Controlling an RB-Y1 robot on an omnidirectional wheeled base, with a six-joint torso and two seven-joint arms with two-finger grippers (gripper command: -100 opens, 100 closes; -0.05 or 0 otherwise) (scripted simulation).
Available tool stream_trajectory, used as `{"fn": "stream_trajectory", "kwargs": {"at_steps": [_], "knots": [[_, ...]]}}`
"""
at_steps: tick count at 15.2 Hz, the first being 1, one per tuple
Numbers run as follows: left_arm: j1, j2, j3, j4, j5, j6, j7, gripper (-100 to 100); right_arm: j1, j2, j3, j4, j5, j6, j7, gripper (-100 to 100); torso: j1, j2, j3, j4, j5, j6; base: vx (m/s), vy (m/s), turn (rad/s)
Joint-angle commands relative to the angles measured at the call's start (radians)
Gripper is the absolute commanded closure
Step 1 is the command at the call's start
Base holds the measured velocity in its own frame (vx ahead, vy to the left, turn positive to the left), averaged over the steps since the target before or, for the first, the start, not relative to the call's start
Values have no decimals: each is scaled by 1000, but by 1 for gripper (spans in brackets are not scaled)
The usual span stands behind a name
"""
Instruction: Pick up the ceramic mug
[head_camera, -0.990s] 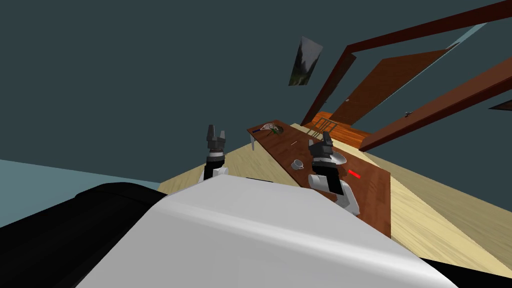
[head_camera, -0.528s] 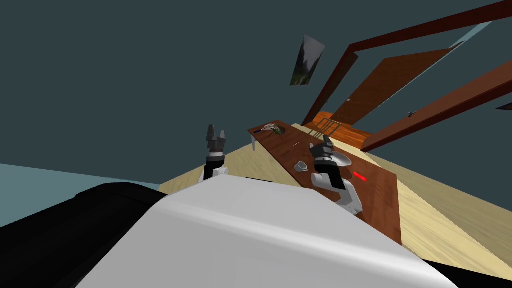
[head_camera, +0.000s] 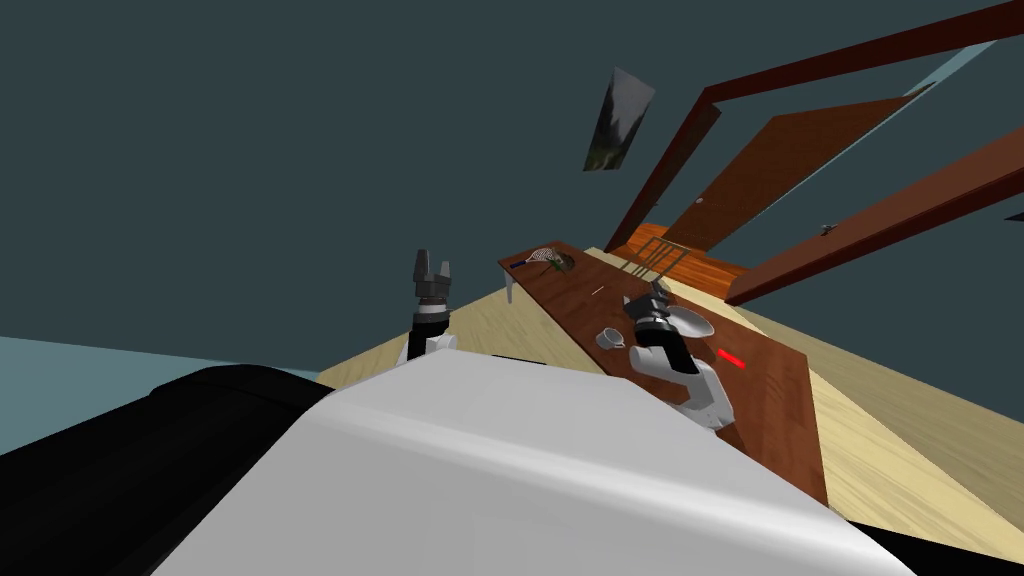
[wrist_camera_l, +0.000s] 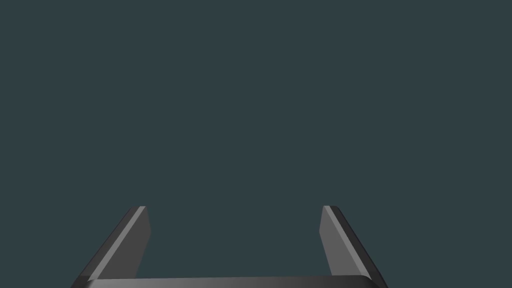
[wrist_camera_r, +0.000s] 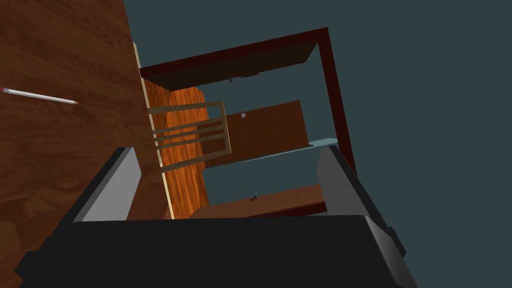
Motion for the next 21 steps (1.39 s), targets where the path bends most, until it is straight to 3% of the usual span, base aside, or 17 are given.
{"fn": "stream_trajectory", "kwargs": {"at_steps": [1,2,5,6,8,9,12,13,16,17,20,21], "knots": [[0,0,0,0,0,0,0,0,-11,-7,-8,25,-5,42,-24,-100,0,0,0,0,0,0,42,58,-8],[0,0,0,0,0,0,0,0,-26,-21,-33,61,-20,69,-64,-100,0,0,0,0,0,0,58,86,1],[0,0,0,0,0,0,0,0,-26,-21,-33,61,-20,115,-78,-100,1,-1,-1,0,0,0,50,57,-5],[0,0,0,0,0,0,0,0,-41,-33,-57,98,-35,147,-124,-100,-1,0,0,0,0,0,45,57,6],[0,0,0,0,0,0,0,0,-41,-33,-57,98,-35,189,-133,-100,0,-1,-1,0,0,0,51,63,-5],[0,0,0,0,0,0,0,0,-56,-46,-82,135,-49,215,-175,-100,0,-1,-1,0,0,0,57,59,-3],[0,0,0,0,0,0,0,0,-56,-46,-82,135,-49,263,-188,-100,0,-1,-1,0,0,0,42,52,-3],[0,0,0,0,0,0,0,0,-71,-57,-107,172,-64,290,-234,-100,-1,0,0,0,0,0,37,50,3],[0,0,0,0,0,0,0,0,-71,-57,-107,172,-64,337,-243,-100,0,0,0,0,0,0,40,50,-3],[0,0,0,0,0,0,0,0,-86,-68,-132,210,-79,364,-288,-100,-1,0,0,0,0,0,57,55,0],[0,0,0,0,0,0,0,0,-86,-68,-132,210,-79,412,-299,-100,0,-1,-1,0,0,0,49,50,-4],[0,0,0,0,0,0,0,0,-101,-79,-156,247,-93,443,-344,-100,-1,0,0,0,0,0,42,39,1]]}}
